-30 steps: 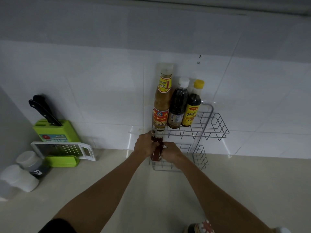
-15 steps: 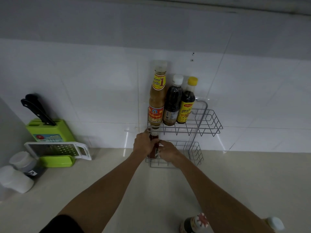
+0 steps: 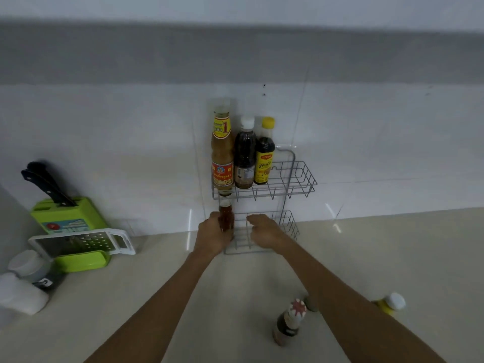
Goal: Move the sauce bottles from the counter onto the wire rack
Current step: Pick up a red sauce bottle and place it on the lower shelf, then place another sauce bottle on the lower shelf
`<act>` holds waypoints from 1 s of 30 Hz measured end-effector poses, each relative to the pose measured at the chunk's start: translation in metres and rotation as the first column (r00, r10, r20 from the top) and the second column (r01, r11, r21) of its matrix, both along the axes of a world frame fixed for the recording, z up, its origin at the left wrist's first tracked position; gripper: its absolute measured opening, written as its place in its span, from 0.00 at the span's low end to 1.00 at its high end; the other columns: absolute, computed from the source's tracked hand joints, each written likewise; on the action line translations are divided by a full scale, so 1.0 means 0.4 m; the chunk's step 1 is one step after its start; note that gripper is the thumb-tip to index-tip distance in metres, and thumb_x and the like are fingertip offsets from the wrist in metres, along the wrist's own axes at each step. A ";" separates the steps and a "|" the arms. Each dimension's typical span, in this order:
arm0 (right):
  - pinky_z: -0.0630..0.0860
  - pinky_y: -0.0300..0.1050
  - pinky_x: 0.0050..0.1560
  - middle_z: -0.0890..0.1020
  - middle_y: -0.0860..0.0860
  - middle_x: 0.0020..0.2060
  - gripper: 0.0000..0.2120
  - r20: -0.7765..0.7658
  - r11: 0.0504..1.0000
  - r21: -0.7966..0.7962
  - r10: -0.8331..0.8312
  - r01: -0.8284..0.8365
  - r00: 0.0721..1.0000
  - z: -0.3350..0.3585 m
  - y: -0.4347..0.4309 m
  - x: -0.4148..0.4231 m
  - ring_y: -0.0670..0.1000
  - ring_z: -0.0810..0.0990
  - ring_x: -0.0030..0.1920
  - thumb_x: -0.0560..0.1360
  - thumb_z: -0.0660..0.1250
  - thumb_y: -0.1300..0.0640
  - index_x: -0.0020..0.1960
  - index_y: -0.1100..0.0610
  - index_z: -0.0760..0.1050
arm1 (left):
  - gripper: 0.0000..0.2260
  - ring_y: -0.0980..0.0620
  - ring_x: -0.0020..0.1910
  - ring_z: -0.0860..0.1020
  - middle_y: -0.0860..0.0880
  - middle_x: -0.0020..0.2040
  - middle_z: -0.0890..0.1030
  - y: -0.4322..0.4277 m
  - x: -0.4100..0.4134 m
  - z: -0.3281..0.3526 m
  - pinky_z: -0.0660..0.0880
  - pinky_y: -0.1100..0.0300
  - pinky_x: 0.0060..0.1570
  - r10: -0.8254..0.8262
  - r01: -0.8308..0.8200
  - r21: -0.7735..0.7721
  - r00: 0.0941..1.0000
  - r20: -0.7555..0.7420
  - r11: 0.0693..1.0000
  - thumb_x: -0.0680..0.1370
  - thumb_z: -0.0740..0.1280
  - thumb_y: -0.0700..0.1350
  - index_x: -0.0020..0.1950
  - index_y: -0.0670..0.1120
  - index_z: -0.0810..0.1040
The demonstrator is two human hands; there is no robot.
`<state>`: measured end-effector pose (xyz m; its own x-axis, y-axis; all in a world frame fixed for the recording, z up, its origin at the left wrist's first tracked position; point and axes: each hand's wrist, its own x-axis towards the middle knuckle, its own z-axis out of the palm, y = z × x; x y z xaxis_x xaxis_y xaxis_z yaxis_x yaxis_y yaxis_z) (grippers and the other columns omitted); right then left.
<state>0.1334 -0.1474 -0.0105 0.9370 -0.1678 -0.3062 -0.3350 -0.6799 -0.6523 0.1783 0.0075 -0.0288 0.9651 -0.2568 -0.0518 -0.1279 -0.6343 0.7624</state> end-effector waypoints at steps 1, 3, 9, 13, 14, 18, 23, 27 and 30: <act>0.62 0.38 0.70 0.65 0.54 0.76 0.27 0.014 1.000 -0.011 0.003 -0.002 1.000 0.016 -0.006 -0.027 0.53 0.66 0.74 0.77 0.60 0.64 0.76 0.58 0.63 | 0.19 0.45 0.55 0.81 0.44 0.56 0.82 0.007 -0.037 0.000 0.71 0.65 0.47 -0.030 0.030 0.010 1.000 0.007 0.999 0.74 0.72 0.43 0.63 0.42 0.75; 0.66 0.37 0.64 0.68 0.53 0.73 0.25 0.043 0.999 -0.033 0.001 0.000 0.999 0.044 -0.021 -0.091 0.53 0.69 0.72 0.76 0.61 0.65 0.73 0.57 0.68 | 0.19 0.50 0.55 0.79 0.48 0.57 0.81 0.017 -0.123 -0.006 0.69 0.68 0.49 -0.104 0.106 0.025 0.994 -0.044 0.994 0.74 0.72 0.44 0.64 0.45 0.76; 0.66 0.35 0.61 0.73 0.52 0.70 0.17 0.120 0.991 -0.118 0.071 -0.057 0.990 0.108 -0.044 -0.312 0.51 0.74 0.68 0.80 0.61 0.58 0.69 0.55 0.74 | 0.31 0.54 0.61 0.76 0.50 0.65 0.76 0.000 -0.365 -0.086 0.73 0.65 0.54 -0.404 0.419 -0.023 0.858 -0.318 0.908 0.68 0.77 0.50 0.69 0.53 0.71; 0.69 0.41 0.65 0.72 0.49 0.71 0.22 0.003 0.968 -0.160 0.197 -0.194 0.980 0.081 -0.038 -0.448 0.50 0.74 0.66 0.79 0.65 0.50 0.71 0.51 0.70 | 0.33 0.55 0.61 0.76 0.54 0.64 0.77 -0.046 -0.459 -0.155 0.71 0.67 0.51 -0.450 0.452 -0.081 0.824 -0.345 0.888 0.66 0.78 0.54 0.69 0.56 0.70; 0.70 0.42 0.65 0.72 0.50 0.71 0.22 -0.049 0.951 -0.193 0.236 -0.241 0.971 0.066 -0.037 -0.472 0.51 0.74 0.66 0.78 0.65 0.50 0.72 0.52 0.70 | 0.30 0.57 0.58 0.77 0.56 0.61 0.78 -0.056 -0.477 -0.165 0.72 0.69 0.50 -0.444 0.430 -0.119 0.828 -0.343 0.895 0.67 0.77 0.54 0.67 0.56 0.71; 0.74 0.47 0.62 0.77 0.56 0.66 0.20 -0.019 0.948 -0.229 0.223 -0.222 0.975 0.025 -0.030 -0.518 0.53 0.77 0.62 0.80 0.62 0.57 0.71 0.54 0.70 | 0.17 0.57 0.49 0.80 0.55 0.53 0.82 -0.079 -0.515 -0.190 0.78 0.69 0.46 -0.399 0.358 -0.192 0.881 -0.256 0.914 0.73 0.73 0.49 0.59 0.58 0.73; 0.78 0.52 0.52 0.81 0.59 0.56 0.15 0.086 0.937 -0.299 0.215 -0.180 0.973 0.041 -0.023 -0.526 0.57 0.79 0.53 0.79 0.62 0.54 0.66 0.54 0.72 | 0.14 0.55 0.43 0.79 0.53 0.49 0.82 -0.070 -0.502 -0.167 0.73 0.76 0.36 -0.408 0.383 -0.151 0.893 -0.193 0.911 0.74 0.71 0.46 0.55 0.57 0.71; 0.77 0.52 0.48 0.81 0.59 0.50 0.14 0.187 0.923 -0.354 0.228 -0.151 0.955 0.071 -0.001 -0.483 0.58 0.80 0.49 0.79 0.63 0.50 0.62 0.55 0.73 | 0.13 0.54 0.41 0.80 0.49 0.48 0.84 -0.043 -0.443 -0.137 0.75 0.71 0.38 -0.393 0.376 -0.143 0.911 -0.122 0.916 0.73 0.72 0.45 0.57 0.48 0.75; 0.77 0.53 0.47 0.82 0.60 0.48 0.13 0.268 0.913 -0.388 0.242 -0.125 0.933 0.097 0.019 -0.427 0.60 0.80 0.48 0.79 0.63 0.50 0.59 0.56 0.72 | 0.14 0.54 0.42 0.82 0.51 0.46 0.84 -0.028 -0.386 -0.107 0.79 0.63 0.44 -0.349 0.342 -0.136 0.937 -0.028 0.930 0.73 0.73 0.46 0.56 0.49 0.75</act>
